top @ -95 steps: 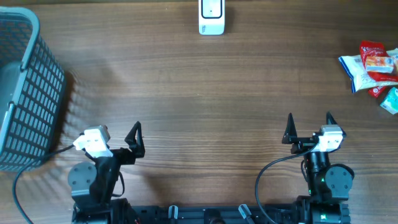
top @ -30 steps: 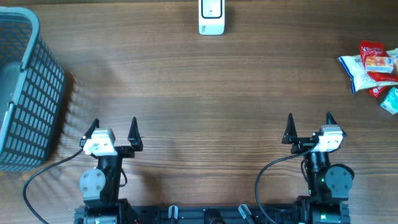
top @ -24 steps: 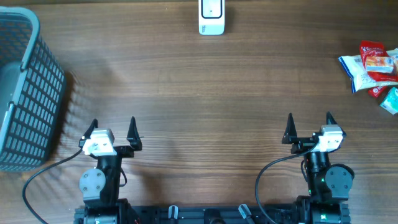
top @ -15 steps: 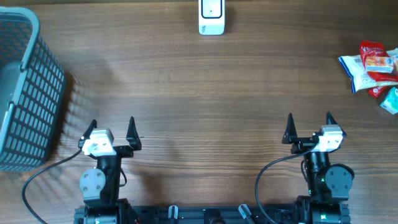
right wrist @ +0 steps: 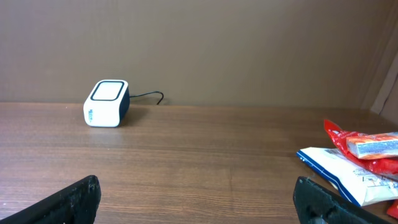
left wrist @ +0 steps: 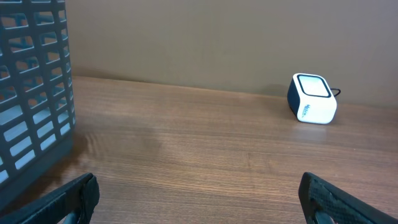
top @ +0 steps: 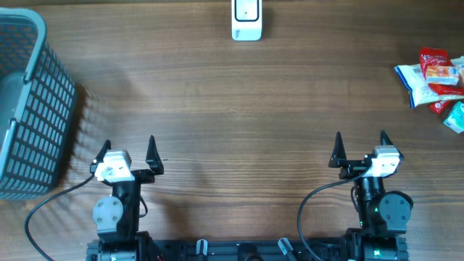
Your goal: Scan the item barcode
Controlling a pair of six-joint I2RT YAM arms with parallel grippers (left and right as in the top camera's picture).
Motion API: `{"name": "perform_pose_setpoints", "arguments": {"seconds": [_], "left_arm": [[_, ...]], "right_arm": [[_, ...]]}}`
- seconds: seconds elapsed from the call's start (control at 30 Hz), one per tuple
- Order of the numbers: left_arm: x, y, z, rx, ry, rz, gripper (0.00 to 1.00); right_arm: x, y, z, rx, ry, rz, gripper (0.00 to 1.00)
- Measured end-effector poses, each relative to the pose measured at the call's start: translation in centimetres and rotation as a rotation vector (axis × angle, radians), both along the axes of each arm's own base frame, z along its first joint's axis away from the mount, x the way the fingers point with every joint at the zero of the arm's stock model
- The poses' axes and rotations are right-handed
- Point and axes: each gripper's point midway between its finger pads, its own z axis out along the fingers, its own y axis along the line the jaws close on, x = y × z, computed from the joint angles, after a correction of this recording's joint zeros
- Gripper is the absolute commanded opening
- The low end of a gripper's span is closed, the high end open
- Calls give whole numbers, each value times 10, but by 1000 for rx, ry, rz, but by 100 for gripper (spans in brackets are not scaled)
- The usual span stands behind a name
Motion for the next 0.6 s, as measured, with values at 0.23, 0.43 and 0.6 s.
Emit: {"name": "perform_pose_setpoints", "arguments": {"seconds": [0.23,0.43,0.6], "left_arm": [[0,0,0,1,0,0,100],[0,-2,0,47,3,-10,100],[0,-4,0,74,4,-20,100]], "right_arm": [[0,0,0,0,0,0,100],[0,0,0,0,0,0,100],[0,0,0,0,0,0,100]]}}
